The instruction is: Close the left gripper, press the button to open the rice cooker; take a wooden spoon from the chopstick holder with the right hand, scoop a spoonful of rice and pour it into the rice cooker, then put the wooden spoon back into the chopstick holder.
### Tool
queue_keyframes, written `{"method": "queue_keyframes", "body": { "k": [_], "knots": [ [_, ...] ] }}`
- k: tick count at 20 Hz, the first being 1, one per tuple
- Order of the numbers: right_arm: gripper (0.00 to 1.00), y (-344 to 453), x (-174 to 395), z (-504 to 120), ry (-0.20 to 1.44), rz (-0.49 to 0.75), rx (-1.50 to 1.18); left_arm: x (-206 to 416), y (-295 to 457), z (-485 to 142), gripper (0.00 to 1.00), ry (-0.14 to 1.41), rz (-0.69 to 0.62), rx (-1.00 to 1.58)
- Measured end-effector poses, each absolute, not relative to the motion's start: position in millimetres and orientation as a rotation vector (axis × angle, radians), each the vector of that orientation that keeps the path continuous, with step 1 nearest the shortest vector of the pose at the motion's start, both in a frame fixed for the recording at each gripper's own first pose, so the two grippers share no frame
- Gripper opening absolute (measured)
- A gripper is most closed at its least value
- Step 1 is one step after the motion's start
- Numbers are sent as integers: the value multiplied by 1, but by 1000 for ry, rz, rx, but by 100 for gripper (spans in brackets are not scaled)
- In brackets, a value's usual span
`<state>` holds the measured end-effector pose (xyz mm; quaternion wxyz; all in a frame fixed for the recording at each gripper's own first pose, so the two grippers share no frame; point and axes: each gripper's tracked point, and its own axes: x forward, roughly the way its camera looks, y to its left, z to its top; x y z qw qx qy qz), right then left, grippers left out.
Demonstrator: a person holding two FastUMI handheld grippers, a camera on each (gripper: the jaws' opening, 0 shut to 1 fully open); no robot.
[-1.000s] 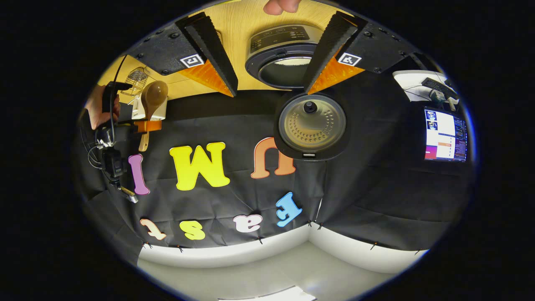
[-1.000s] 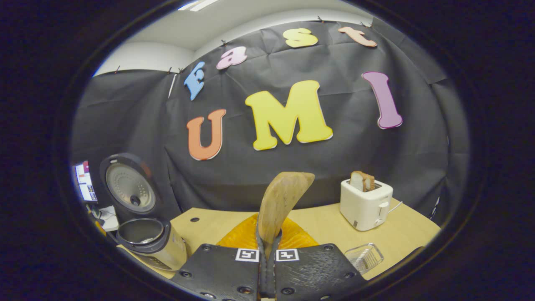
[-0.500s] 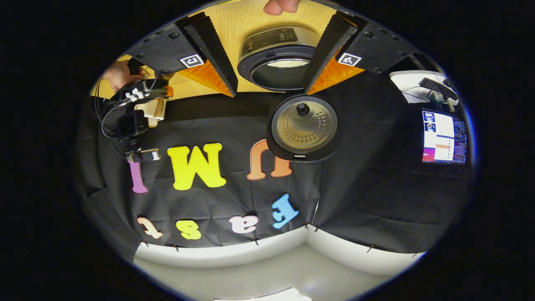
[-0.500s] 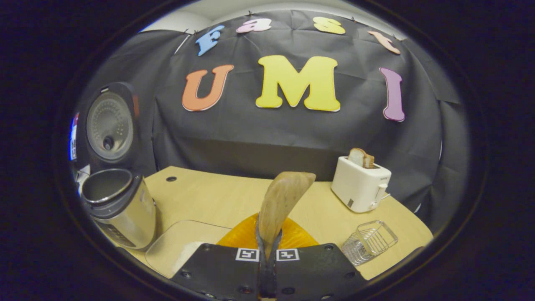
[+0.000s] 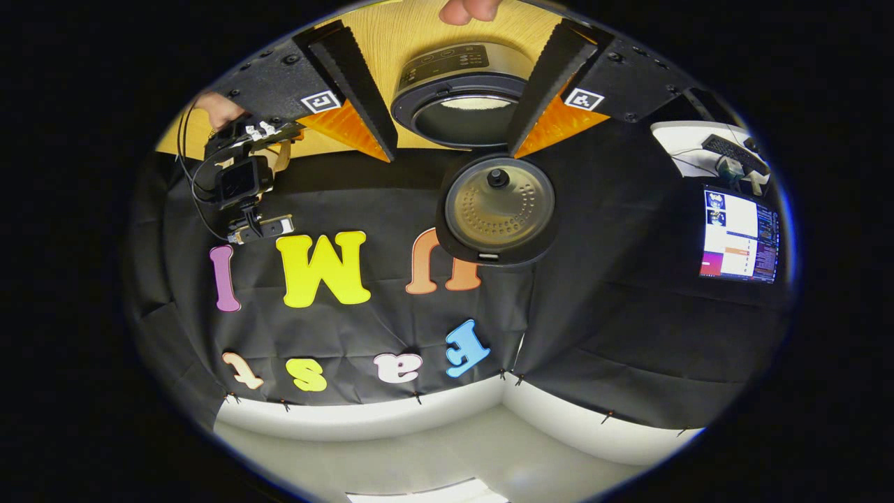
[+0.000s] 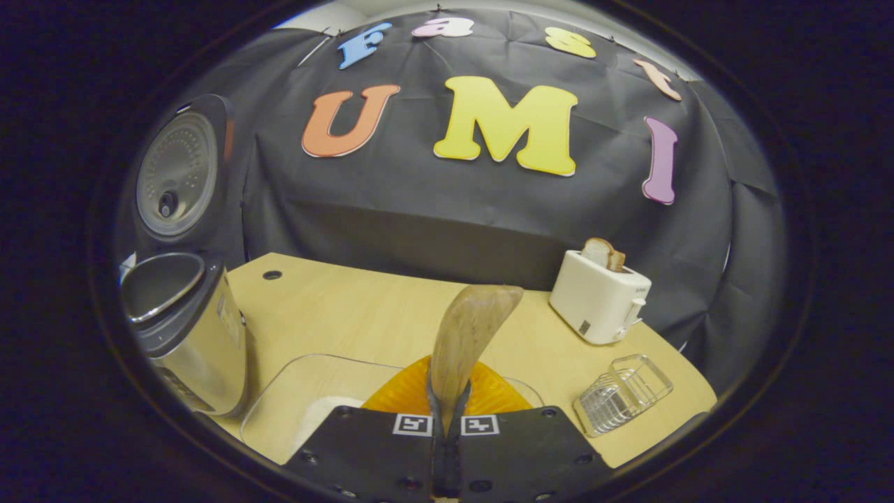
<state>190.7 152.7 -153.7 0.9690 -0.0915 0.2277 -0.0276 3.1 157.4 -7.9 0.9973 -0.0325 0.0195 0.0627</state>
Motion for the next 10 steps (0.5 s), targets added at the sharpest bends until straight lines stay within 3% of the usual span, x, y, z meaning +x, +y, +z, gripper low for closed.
{"method": "queue_keyframes", "body": {
  "k": [10],
  "knots": [
    [0, 222, 185, -165, 550, 116, 137, -3, 182, -10, 100, 44, 186, -63]
  ]
}}
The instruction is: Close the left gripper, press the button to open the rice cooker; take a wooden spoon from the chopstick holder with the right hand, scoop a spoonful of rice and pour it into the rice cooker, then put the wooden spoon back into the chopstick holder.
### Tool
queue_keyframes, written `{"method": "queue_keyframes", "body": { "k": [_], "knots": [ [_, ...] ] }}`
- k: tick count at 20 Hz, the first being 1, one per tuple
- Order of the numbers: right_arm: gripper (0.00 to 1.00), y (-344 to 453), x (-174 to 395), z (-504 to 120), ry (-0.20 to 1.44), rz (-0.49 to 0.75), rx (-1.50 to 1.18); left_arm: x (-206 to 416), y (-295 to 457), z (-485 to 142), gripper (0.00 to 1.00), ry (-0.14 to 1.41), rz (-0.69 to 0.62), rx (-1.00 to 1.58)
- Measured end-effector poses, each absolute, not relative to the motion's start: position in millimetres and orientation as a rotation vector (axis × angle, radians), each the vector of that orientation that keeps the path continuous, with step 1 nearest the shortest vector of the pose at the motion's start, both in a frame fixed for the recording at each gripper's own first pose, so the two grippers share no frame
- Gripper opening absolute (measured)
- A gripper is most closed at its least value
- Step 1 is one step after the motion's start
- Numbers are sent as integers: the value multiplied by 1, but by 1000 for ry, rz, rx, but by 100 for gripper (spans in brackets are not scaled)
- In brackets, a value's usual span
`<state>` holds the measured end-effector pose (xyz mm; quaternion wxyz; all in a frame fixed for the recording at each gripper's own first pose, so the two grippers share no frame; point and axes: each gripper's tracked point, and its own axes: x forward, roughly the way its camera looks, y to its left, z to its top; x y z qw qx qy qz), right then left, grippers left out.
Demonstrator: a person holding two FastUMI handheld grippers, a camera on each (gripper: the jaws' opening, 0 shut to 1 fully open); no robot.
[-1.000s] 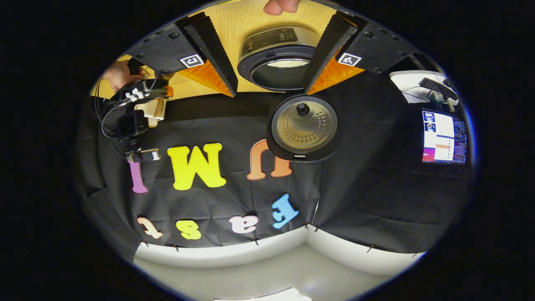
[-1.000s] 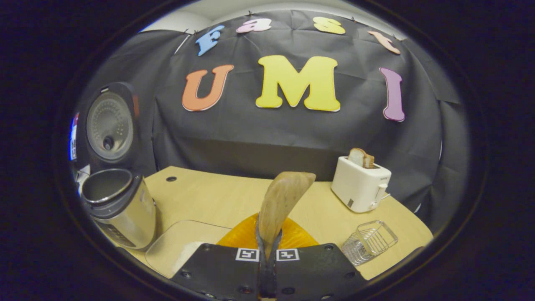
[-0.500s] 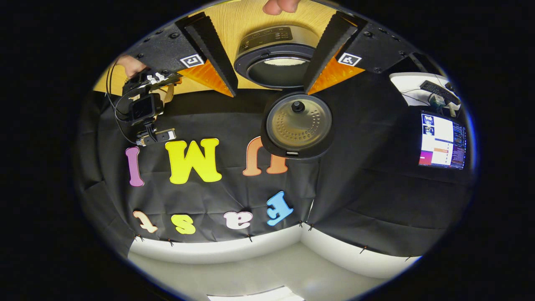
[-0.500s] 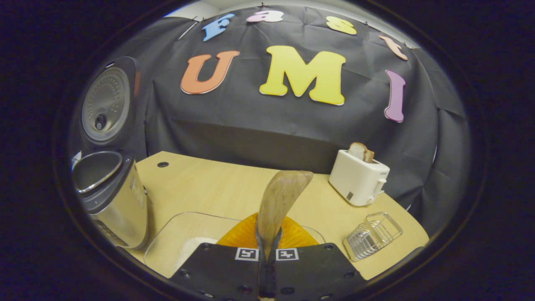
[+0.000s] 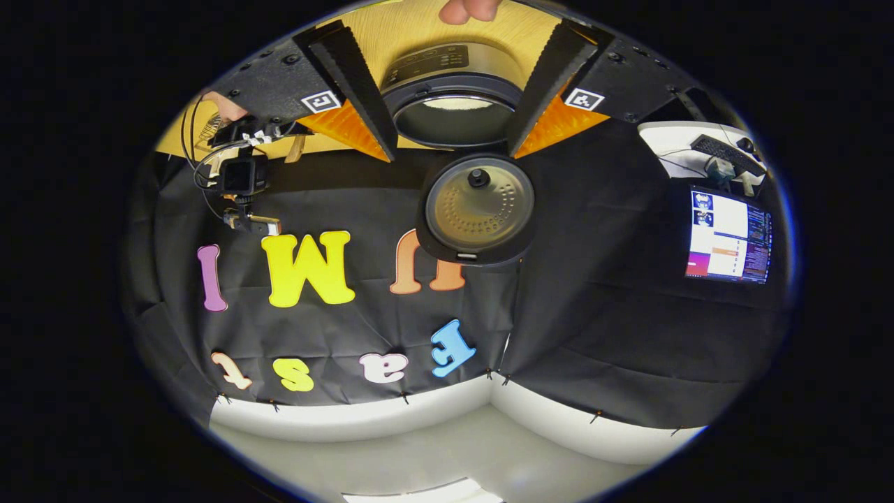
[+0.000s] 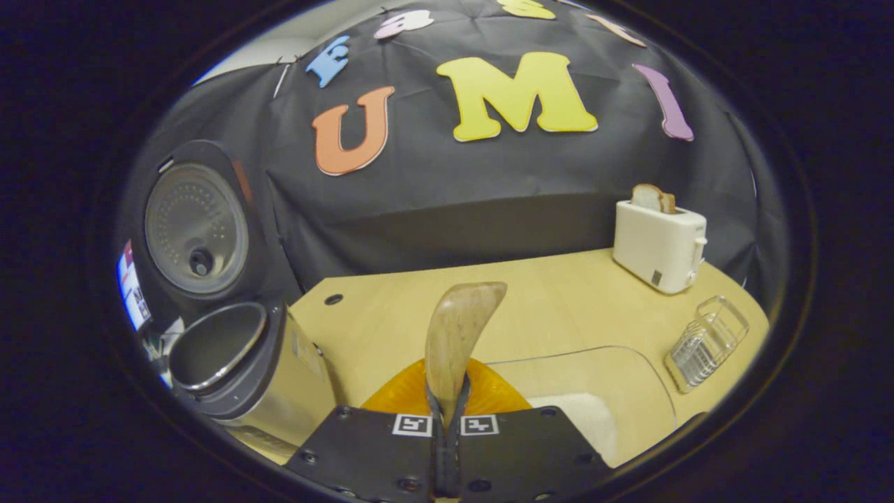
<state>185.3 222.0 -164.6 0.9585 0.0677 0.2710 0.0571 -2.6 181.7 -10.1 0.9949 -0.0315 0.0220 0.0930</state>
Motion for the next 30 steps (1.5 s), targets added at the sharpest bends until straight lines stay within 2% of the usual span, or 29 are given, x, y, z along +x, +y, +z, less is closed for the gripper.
{"method": "queue_keyframes", "body": {
  "k": [14, 22, 30],
  "knots": [
    [1, 179, 187, -144, 559, 133, 672, -5, 188, -10, 100, 49, 216, -60],
    [0, 115, 197, -107, 501, 110, 794, 3, 179, -18, 100, 70, 203, -70],
    [0, 112, 205, -44, 422, 168, 858, 1, 189, -25, 100, 99, 222, -17]
  ]
}}
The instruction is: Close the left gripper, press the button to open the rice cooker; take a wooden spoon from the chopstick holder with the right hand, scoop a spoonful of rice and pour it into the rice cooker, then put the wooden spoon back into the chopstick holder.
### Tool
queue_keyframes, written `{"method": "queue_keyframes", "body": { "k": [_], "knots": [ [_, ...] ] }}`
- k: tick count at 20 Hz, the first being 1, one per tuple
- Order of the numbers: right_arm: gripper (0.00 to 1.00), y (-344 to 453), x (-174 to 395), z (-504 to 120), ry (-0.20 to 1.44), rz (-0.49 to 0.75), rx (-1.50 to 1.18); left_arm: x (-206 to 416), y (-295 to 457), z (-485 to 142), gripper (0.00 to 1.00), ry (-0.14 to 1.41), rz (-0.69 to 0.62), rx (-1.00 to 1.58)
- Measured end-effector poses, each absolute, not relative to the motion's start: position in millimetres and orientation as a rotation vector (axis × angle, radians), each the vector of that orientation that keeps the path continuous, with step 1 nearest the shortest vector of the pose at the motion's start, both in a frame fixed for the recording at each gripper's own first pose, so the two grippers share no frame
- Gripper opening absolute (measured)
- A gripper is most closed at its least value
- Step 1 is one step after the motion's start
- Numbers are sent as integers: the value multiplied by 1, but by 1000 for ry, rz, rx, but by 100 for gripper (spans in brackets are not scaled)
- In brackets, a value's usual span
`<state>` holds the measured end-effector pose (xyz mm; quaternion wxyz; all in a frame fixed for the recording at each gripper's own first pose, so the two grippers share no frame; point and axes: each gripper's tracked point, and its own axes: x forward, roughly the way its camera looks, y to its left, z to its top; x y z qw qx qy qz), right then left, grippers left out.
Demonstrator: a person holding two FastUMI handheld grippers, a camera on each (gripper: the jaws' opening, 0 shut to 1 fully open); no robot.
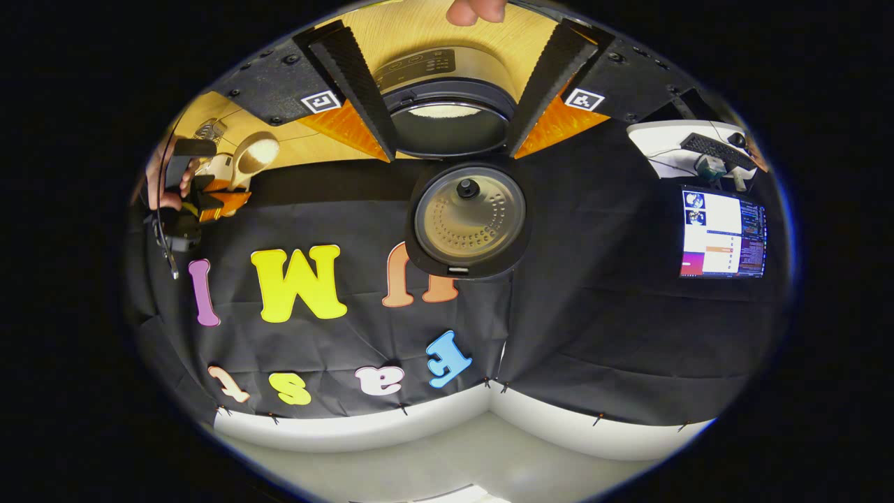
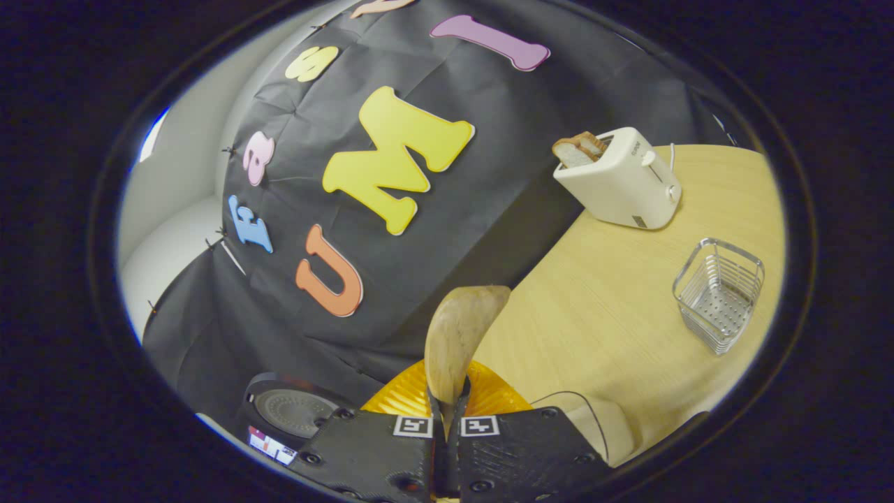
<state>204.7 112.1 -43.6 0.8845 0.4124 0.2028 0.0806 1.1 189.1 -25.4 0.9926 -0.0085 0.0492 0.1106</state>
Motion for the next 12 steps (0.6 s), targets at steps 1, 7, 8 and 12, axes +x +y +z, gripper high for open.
{"method": "queue_keyframes", "body": {
  "k": [1, 7, 8, 12],
  "knots": [
    [0, 117, 208, -36, 421, 175, 867, 1, 191, -26, 100, 102, 229, -12],
    [0, 190, 221, 7, 418, 279, 873, 1, 194, -32, 100, 115, 214, -28],
    [0, 207, 226, 11, 418, 295, 859, 0, 197, -33, 100, 116, 216, -33],
    [0, 277, 238, 15, 418, 350, 756, -6, 211, -35, 100, 124, 230, -55]
  ]
}}
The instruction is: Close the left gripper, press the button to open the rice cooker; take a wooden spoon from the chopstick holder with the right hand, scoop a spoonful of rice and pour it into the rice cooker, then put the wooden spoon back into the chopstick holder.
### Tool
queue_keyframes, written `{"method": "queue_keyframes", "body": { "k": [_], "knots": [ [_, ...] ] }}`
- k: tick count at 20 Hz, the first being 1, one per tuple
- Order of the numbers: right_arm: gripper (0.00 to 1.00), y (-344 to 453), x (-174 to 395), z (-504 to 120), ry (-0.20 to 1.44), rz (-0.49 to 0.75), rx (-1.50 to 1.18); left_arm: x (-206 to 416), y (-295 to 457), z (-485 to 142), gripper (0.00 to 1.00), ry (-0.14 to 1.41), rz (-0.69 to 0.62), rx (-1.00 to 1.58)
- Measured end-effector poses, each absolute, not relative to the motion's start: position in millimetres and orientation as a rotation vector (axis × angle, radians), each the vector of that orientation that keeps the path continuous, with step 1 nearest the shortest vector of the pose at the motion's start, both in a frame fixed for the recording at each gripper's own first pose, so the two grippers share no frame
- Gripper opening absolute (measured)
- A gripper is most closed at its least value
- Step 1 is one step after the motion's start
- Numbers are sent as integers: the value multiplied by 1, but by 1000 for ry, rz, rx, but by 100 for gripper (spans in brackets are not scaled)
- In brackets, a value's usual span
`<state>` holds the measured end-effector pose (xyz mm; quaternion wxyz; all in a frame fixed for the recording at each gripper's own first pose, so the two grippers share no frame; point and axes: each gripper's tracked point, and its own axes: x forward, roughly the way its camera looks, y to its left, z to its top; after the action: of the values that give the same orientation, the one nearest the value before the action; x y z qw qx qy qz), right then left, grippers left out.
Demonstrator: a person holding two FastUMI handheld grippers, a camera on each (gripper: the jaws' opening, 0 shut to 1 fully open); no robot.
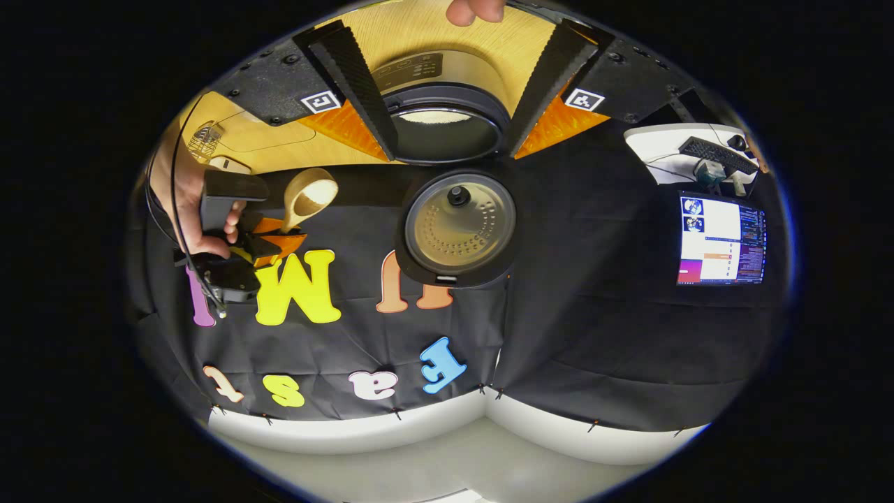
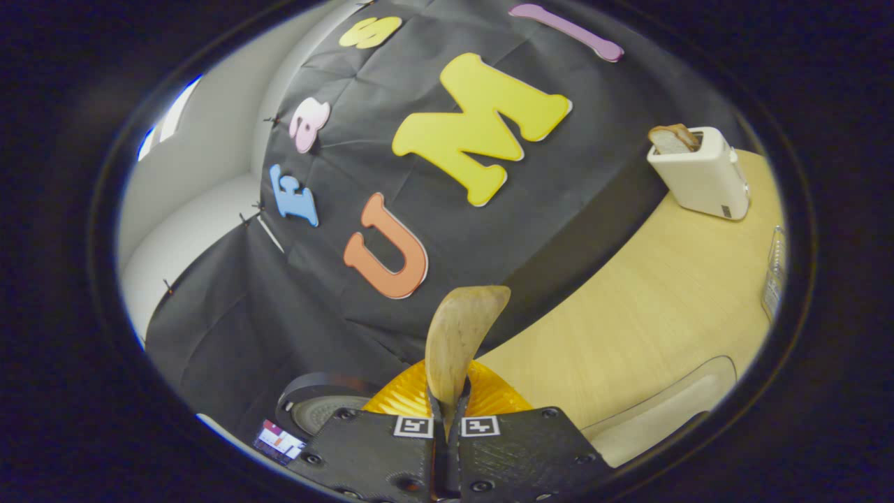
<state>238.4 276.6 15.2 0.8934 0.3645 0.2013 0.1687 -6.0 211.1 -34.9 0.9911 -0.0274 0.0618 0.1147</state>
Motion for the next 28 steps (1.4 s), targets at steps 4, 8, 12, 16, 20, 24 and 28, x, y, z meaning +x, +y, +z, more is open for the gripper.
{"method": "queue_keyframes", "body": {
  "k": [4, 8, 12, 16, 20, 24, 28],
  "knots": [
    [0, 340, 243, 14, 407, 403, 635, -15, 234, -37, 100, 136, 283, -61],
    [0, 383, 239, 6, 393, 439, 494, -16, 232, -34, 100, 138, 284, -60],
    [0, 410, 233, 0, 368, 460, 357, -19, 234, -33, 100, 132, 284, -60],
    [0, 430, 224, 1, 311, 492, 199, -22, 239, -31, 100, 128, 299, -62],
    [0, 449, 211, 8, 247, 528, 73, -27, 246, -30, 100, 123, 317, -67],
    [0, 463, 202, 15, 177, 543, -49, -30, 250, -26, 100, 115, 328, -70],
    [1, 475, 194, 20, 102, 550, -199, -33, 257, -25, 100, 112, 345, -75]
  ]
}}
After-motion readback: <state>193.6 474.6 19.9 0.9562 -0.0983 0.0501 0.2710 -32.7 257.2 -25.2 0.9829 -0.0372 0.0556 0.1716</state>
